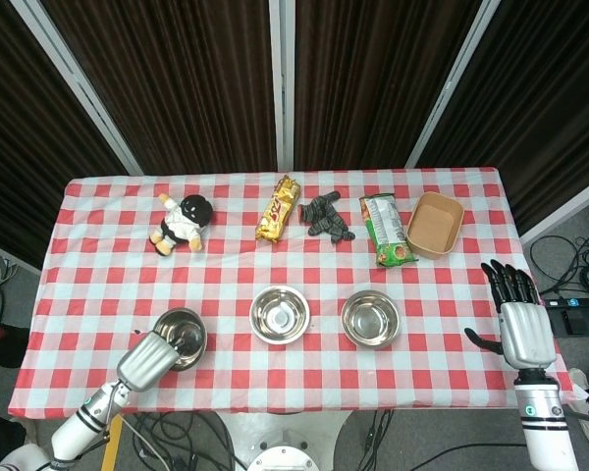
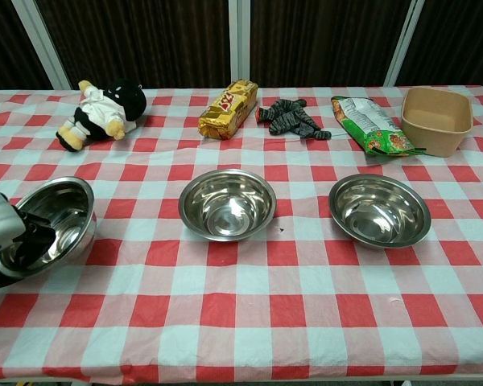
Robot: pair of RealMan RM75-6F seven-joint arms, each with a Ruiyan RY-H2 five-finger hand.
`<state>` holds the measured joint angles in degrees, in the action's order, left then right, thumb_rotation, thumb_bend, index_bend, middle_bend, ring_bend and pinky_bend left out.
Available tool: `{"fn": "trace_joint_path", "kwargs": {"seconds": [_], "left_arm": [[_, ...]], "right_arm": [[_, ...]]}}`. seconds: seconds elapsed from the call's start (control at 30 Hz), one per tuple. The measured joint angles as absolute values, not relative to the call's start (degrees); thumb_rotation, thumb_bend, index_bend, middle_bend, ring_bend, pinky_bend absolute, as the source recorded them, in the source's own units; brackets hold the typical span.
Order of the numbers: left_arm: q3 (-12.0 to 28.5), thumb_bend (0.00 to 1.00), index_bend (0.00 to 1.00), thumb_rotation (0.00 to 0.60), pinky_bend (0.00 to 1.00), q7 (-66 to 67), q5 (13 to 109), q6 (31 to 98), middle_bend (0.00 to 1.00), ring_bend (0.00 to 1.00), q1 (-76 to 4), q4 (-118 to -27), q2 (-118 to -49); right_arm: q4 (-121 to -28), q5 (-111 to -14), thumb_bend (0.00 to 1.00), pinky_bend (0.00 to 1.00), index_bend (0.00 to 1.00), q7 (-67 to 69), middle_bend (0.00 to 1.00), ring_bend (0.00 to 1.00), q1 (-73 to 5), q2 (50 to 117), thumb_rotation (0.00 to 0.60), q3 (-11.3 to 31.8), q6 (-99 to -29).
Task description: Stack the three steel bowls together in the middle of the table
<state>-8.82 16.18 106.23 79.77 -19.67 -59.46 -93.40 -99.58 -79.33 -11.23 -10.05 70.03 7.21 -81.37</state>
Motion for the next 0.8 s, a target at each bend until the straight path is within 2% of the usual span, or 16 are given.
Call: {"fn": "trace_joint_path", "kwargs": {"seconds": [0.3,0.57,0.8], "left_arm": [[-4.5,0.34,0.71,0.6,0.95,18.7,106.2,76.5,0.73,0.95,-25.7,-67.8,-91.1],[1.3,0.34,0.72,0.6,0.95,22.1,102.3,67.3,0.74,0.95,-32.7,-75.0,-91.0],[4.3,0.34,0.72,0.6,0.95,26.1,97.8,60.2,0.74,0.95,-37.4,-76.1,-95.0]], "right_arm": [[-99.0,-79.6,0.05,0.03,0.03,-9.4,0.05,0.0,-10.1,70.1,0.6,7.7,-81.7],[-98.1,-79.7,0.05,0.03,0.03,-7.1,0.05,0.0,-10.0,69.8,0.6,8.3,-82.3],[-96.4,-80.2,0.05,0.03,0.03,-4.0,0.05,0.0,-9.7,70.0,0.6,8.5,-83.1]]}}
